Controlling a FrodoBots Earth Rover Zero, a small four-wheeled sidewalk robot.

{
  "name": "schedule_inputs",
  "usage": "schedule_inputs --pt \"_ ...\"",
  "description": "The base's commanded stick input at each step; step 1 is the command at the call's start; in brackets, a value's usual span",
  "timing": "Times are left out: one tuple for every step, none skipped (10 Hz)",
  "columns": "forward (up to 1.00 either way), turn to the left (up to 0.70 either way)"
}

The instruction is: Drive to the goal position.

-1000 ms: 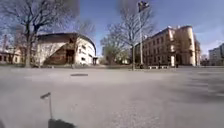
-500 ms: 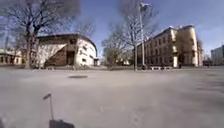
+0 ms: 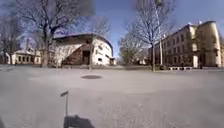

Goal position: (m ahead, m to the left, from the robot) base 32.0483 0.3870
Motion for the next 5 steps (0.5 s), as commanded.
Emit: schedule_inputs --pt "1.0 0.0" --pt "1.0 0.0" --pt "1.0 0.0" --pt "1.0 0.0" --pt "1.0 0.0"
